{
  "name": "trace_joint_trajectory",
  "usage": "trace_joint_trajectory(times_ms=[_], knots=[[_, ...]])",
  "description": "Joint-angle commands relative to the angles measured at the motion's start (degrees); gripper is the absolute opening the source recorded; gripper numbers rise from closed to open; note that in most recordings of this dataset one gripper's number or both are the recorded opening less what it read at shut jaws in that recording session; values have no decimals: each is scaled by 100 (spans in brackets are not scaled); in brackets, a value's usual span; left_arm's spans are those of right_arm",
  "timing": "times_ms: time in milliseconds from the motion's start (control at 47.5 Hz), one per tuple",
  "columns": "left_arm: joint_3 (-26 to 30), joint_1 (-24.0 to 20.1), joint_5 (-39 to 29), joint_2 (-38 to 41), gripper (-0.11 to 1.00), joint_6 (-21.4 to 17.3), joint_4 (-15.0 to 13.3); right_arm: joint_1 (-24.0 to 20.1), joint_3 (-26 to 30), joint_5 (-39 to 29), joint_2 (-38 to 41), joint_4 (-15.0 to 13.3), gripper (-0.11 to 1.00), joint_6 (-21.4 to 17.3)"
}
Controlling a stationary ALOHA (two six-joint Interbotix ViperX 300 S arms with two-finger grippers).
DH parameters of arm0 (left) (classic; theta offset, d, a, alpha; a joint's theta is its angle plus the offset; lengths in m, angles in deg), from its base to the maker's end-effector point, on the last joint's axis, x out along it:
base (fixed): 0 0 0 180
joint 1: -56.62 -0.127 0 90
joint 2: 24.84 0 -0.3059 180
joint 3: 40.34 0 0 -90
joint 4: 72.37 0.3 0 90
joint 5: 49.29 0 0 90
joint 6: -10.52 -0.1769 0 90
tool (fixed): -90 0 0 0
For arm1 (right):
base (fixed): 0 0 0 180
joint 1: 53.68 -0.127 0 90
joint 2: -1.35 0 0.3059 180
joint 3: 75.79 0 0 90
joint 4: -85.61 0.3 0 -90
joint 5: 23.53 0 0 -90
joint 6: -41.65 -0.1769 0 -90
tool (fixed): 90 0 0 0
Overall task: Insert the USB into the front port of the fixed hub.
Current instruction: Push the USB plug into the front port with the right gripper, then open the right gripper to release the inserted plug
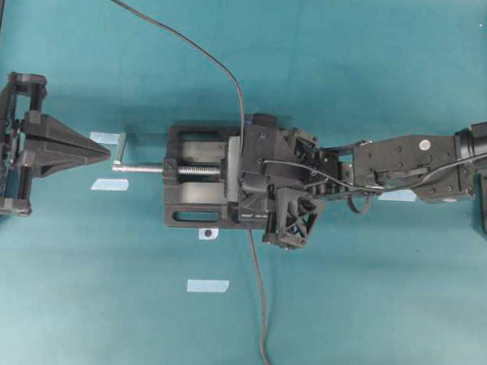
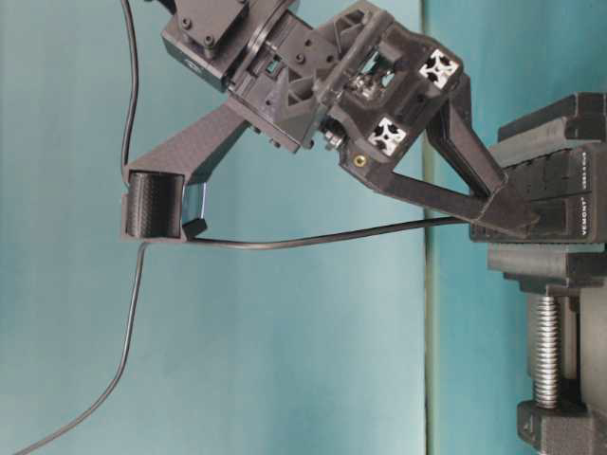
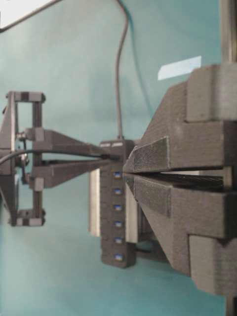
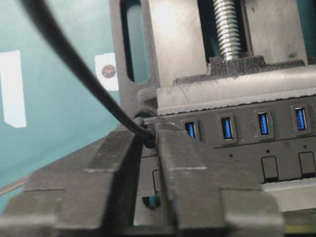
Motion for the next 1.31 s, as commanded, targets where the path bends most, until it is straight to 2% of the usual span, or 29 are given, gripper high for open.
trace_joint_trajectory(times_ms=[0, 148, 274, 379, 1286], knots=[[62, 9, 62, 18, 0, 9, 9, -132, 70, -35, -62, 9, 18, -26], [62, 9, 62, -18, 0, 9, 9, -53, 97, -35, -193, -9, 37, -35], [62, 9, 53, -88, 0, 9, 9, 26, 105, -35, -334, -9, 58, -35], [53, 9, 26, -141, 0, 9, 9, 70, 97, -35, -431, -35, 69, -26], [9, 9, 18, -176, 0, 9, 9, 114, 88, -79, -466, -53, 70, -35]])
